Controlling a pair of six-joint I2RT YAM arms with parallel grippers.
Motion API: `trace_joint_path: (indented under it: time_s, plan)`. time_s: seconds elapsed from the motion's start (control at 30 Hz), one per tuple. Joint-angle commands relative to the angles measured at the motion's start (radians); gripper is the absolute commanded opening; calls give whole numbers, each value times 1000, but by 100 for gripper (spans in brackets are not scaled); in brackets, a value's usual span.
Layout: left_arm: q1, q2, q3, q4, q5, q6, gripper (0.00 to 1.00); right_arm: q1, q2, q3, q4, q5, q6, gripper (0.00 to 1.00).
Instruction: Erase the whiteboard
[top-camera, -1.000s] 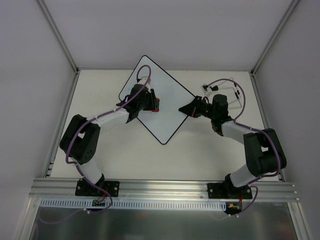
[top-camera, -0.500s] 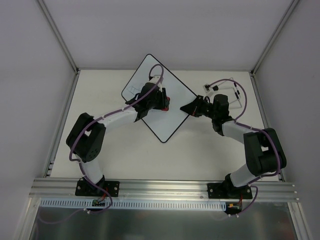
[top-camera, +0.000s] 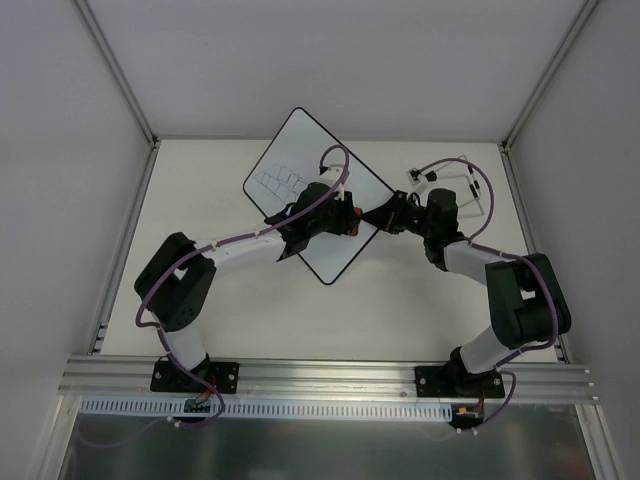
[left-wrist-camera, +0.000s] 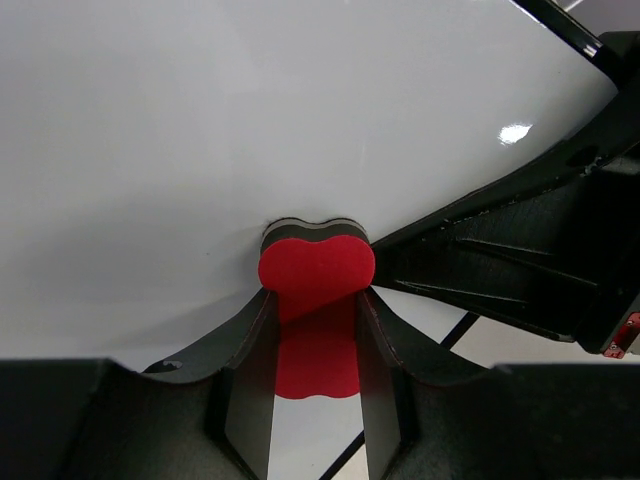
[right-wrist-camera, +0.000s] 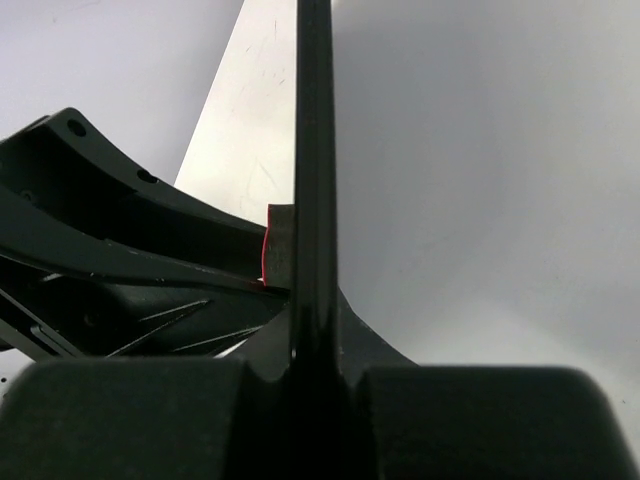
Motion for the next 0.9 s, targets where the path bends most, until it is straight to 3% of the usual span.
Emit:
trace_joint_path:
  time_s: [0.0,0.23,0.5,0.87]
  plan:
    - [-88,59,-83,-99,107,-68,0,64,-33,89,170,-178,1,1]
    - [128,-21,-149,-99,52,-94,0,64,-49,45,173,-187,1,1]
    - [393,77,-102,-99,66,-82,0,64,-66,9,181,-207,-4,0]
    - [497,174,-2,-98,73,-90,0,59,-60,23,180,-238,7,0]
